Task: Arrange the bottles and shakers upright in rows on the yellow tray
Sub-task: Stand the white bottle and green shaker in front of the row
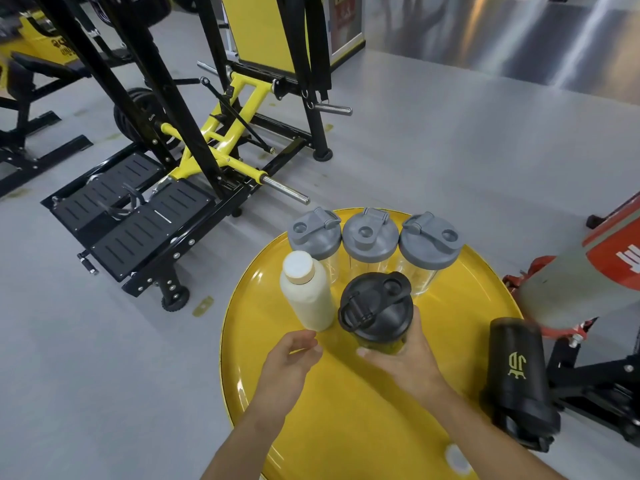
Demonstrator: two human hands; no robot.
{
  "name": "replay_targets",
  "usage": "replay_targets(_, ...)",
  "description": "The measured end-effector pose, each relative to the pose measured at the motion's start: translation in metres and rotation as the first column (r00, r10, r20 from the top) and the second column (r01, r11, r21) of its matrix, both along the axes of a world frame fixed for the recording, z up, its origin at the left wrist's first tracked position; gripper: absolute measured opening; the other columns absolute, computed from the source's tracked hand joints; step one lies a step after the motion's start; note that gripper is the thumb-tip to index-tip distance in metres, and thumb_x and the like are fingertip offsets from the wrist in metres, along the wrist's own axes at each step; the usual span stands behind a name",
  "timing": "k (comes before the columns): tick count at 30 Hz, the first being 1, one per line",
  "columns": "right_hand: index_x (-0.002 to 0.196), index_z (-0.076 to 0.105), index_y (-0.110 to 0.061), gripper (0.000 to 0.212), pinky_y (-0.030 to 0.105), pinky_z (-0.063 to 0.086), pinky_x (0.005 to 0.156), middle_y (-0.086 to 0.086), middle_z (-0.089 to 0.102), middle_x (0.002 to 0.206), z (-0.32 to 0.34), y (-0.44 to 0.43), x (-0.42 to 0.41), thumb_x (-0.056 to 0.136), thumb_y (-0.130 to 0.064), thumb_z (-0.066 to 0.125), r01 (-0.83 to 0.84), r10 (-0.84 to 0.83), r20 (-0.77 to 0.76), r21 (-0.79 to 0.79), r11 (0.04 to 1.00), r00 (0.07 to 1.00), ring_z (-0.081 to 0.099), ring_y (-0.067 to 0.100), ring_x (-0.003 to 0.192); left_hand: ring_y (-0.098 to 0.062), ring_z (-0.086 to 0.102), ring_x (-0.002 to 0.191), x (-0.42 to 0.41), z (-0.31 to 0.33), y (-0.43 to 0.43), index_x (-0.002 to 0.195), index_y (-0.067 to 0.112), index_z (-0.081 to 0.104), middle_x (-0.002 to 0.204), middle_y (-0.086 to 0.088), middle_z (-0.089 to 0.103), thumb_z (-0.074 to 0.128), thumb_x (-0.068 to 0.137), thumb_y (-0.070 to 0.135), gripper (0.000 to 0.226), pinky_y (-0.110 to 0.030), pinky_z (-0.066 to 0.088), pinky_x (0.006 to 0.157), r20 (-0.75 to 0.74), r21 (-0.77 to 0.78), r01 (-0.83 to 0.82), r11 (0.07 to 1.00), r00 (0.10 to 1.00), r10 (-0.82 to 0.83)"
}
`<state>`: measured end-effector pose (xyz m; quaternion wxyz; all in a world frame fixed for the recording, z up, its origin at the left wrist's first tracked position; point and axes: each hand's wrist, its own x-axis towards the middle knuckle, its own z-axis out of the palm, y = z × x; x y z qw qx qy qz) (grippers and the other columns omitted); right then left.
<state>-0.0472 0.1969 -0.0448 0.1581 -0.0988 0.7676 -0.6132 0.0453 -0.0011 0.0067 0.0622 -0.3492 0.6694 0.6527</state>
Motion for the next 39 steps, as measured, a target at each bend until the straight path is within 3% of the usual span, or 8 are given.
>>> replay_targets(4, 0.119, 0.037, -0.069, 0.096, 0.01, 0.046, 0.093, -0.035, 0.057, 0.122, 0.0, -0.007, -0.002, 0.063, -0.022, 0.098, 0.024, -0.023, 0.023, -0.012, 1.0, 0.999, 0.056, -0.006, 0.118, -0.005, 0.067, 0.105, -0.003, 0.001, 0.003, 0.111, 0.024, 0.07, 0.115, 0.004, 0.07, 0.071, 0.093, 0.02, 0.018, -0.035, 0.051, 0.102, 0.009, 0.003, 0.01, 1.0, 1.0, -0.011)
replay_targets(8, 0.127, 0.041, -0.052, 0.092, 0.028, 0.05, 0.1, -0.015, 0.061, 0.131, -0.001, -0.013, -0.005, 0.059, -0.028, 0.099, 0.05, -0.048, 0.065, -0.036, 0.998, 0.997, 0.058, 0.004, 0.12, 0.001, 0.068, 0.096, -0.007, 0.002, 0.005, 0.11, 0.024, 0.071, 0.113, 0.005, 0.071, 0.07, 0.093, 0.019, 0.018, -0.033, 0.05, 0.102, 0.013, 0.025, 0.019, 1.0, 1.0, -0.019)
replay_targets(10, 0.127, 0.042, -0.05, 0.092, 0.031, 0.05, 0.1, -0.012, 0.061, 0.132, -0.001, -0.016, -0.006, 0.058, -0.028, 0.098, 0.049, -0.046, 0.068, -0.043, 0.998, 0.997, 0.059, 0.006, 0.121, 0.0, 0.068, 0.097, -0.007, 0.002, 0.006, 0.109, 0.025, 0.071, 0.112, 0.006, 0.072, 0.071, 0.092, 0.019, 0.018, -0.033, 0.05, 0.103, 0.015, 0.029, 0.023, 0.999, 1.0, -0.024)
replay_targets(15, 0.127, 0.042, -0.05, 0.091, 0.028, 0.05, 0.1, -0.011, 0.061, 0.133, -0.001, -0.021, -0.009, 0.062, -0.022, 0.099, 0.038, -0.036, 0.044, -0.053, 0.998, 0.998, 0.058, 0.006, 0.122, 0.001, 0.068, 0.097, -0.008, 0.003, 0.007, 0.109, 0.027, 0.071, 0.112, 0.008, 0.072, 0.071, 0.091, 0.021, 0.018, -0.034, 0.05, 0.103, 0.02, 0.024, 0.033, 0.999, 0.999, -0.034)
replay_targets(21, 0.119, 0.038, -0.064, 0.093, 0.021, 0.048, 0.098, -0.016, 0.059, 0.133, 0.003, -0.028, -0.013, 0.063, -0.019, 0.098, 0.043, -0.041, 0.027, -0.065, 0.997, 0.999, 0.057, 0.001, 0.122, -0.006, 0.068, 0.104, -0.005, 0.002, 0.006, 0.107, 0.026, 0.071, 0.116, 0.005, 0.071, 0.071, 0.092, 0.021, 0.016, -0.033, 0.051, 0.1, 0.034, 0.018, 0.023, 1.0, 0.999, -0.024)
replay_targets(29, 0.124, 0.039, -0.057, 0.093, 0.025, 0.047, 0.1, -0.012, 0.059, 0.135, 0.001, -0.031, -0.014, 0.063, -0.02, 0.098, 0.044, -0.042, 0.036, -0.077, 0.996, 0.998, 0.057, 0.003, 0.123, 0.002, 0.068, 0.094, 0.001, -0.001, 0.005, 0.107, 0.026, 0.071, 0.115, 0.006, 0.071, 0.072, 0.091, 0.022, 0.016, -0.03, 0.051, 0.096, 0.057, 0.007, 0.029, 1.0, 0.998, -0.03)
replay_targets(35, 0.122, 0.037, -0.057, 0.093, 0.018, 0.047, 0.098, -0.016, 0.058, 0.133, 0.001, -0.035, -0.014, 0.062, -0.02, 0.098, 0.069, -0.068, 0.024, -0.061, 0.996, 0.997, 0.056, -0.002, 0.121, -0.009, 0.067, 0.105, 0.0, -0.001, 0.007, 0.109, 0.022, 0.071, 0.116, 0.003, 0.07, 0.071, 0.092, 0.02, 0.017, -0.029, 0.05, 0.097, 0.055, 0.01, 0.028, 1.0, 0.998, -0.029)
replay_targets(39, 0.125, 0.038, -0.054, 0.094, 0.026, 0.049, 0.1, -0.013, 0.058, 0.133, -0.001, -0.037, -0.013, 0.061, -0.023, 0.099, 0.088, -0.087, 0.019, -0.051, 0.995, 0.996, 0.057, 0.004, 0.122, -0.011, 0.068, 0.103, 0.0, -0.004, 0.009, 0.109, 0.02, 0.072, 0.115, 0.001, 0.07, 0.072, 0.091, 0.018, 0.017, -0.029, 0.051, 0.094, 0.059, 0.006, 0.033, 0.999, 0.998, -0.034)
